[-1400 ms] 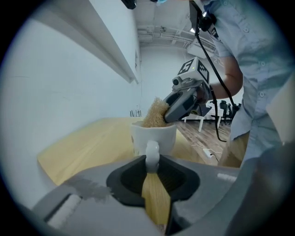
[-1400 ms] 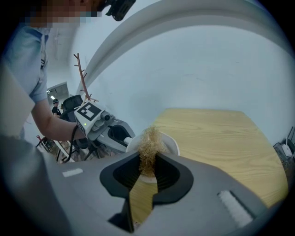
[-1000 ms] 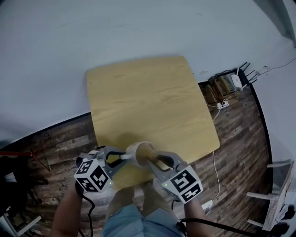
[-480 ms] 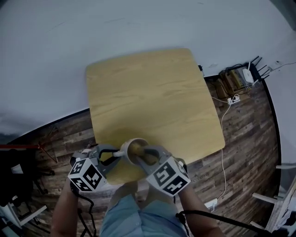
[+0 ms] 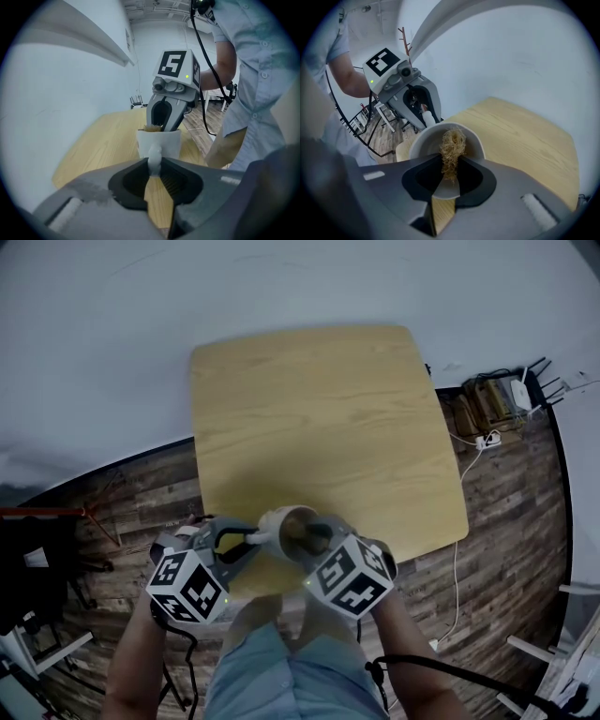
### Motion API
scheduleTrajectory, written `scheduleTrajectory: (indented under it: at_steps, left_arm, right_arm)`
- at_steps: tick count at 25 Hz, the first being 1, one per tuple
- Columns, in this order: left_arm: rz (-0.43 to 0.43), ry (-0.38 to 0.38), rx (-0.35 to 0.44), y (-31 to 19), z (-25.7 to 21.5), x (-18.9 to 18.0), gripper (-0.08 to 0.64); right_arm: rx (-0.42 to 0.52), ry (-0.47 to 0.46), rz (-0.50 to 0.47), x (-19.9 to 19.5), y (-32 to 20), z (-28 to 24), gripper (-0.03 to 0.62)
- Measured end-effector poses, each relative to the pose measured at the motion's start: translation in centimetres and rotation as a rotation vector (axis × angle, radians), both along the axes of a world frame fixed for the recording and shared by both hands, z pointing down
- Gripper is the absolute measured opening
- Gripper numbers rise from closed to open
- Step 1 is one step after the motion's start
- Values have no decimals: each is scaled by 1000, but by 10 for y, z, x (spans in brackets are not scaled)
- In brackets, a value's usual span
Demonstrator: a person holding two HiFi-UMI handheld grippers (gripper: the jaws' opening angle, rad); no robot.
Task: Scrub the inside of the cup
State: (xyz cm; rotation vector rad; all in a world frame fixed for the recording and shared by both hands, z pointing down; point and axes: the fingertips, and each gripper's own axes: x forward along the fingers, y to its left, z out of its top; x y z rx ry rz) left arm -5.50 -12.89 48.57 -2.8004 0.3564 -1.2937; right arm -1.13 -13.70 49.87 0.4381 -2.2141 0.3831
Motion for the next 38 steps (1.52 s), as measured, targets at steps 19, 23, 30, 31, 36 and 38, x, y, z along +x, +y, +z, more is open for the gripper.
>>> scheduleTrajectory:
  at_steps: [19, 23, 30, 31, 36, 38]
  left_arm:
    - [-97, 24, -8, -9, -2, 1, 87]
    - [-100, 24, -12, -8, -3, 2, 87]
    - [-110, 30, -18, -6, -4, 4, 87]
    - [-110, 30, -17, -6, -5, 5, 88]
    - [-109, 25, 2, -5, -9, 8, 87]
    - [-110, 21, 13, -6, -11, 11, 88]
  right_arm:
    - [-244, -144, 89, -7, 11, -3, 71]
    - [-200, -219, 134, -5, 2, -15, 72]
    - [-94, -194, 156, 8, -8, -25, 72]
    - [-80, -180, 154, 9, -9, -25, 72]
    - [-43, -115, 154, 15, -7, -22, 72]
    - [-45, -103, 166, 20, -6, -21, 72]
